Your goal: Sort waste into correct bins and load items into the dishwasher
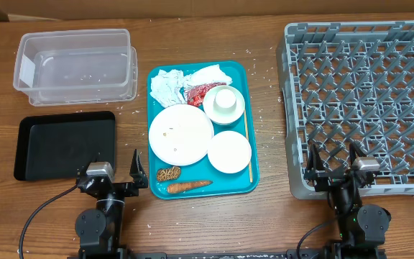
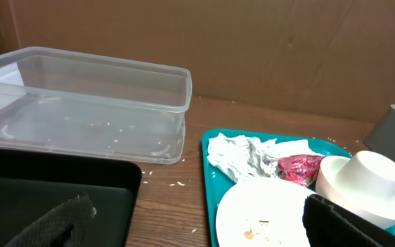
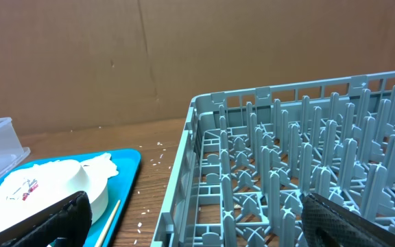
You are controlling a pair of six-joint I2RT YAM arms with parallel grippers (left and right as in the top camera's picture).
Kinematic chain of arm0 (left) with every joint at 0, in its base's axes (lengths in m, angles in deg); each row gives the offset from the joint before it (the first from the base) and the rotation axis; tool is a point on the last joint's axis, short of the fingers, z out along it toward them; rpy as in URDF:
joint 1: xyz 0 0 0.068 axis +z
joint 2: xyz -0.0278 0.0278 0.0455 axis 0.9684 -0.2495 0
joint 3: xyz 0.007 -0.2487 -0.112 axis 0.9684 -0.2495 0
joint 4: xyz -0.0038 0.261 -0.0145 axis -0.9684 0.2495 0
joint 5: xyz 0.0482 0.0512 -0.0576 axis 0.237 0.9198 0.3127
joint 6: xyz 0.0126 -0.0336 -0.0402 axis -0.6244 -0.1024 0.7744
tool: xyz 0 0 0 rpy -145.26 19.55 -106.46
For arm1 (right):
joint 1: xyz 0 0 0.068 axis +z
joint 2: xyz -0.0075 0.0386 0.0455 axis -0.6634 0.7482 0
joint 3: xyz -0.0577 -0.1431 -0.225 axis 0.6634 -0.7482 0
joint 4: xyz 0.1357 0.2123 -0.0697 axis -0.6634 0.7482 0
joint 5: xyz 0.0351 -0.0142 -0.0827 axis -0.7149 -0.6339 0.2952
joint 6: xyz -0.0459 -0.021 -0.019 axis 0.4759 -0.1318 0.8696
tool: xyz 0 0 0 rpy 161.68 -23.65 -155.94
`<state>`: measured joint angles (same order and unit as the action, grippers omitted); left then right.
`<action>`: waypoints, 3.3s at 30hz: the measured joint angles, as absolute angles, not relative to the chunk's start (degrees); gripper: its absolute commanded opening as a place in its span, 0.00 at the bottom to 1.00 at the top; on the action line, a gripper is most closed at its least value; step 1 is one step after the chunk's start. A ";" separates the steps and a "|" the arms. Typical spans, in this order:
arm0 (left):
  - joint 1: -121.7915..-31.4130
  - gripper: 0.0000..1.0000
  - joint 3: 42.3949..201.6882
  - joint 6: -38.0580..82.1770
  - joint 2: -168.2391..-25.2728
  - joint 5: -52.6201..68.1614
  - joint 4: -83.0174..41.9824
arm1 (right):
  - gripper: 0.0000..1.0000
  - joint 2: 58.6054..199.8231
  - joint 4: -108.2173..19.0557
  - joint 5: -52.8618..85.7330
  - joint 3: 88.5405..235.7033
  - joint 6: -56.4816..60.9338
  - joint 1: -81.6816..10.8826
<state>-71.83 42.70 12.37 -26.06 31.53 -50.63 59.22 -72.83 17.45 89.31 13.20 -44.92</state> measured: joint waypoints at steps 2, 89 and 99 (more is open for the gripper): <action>-71.83 1.00 42.72 12.37 -26.06 31.53 -50.63 | 1.00 59.22 -72.85 17.45 89.31 13.18 -44.92; -71.83 1.00 66.09 33.33 -34.47 10.74 -53.12 | 1.00 59.22 -72.85 17.47 89.31 13.15 -44.92; -71.83 1.00 108.25 19.64 -75.98 5.89 -15.48 | 1.00 59.22 -72.83 17.45 89.31 13.18 -44.92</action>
<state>-71.83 108.25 19.64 -75.98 5.89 -15.48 59.22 -72.83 17.45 89.31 13.18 -44.92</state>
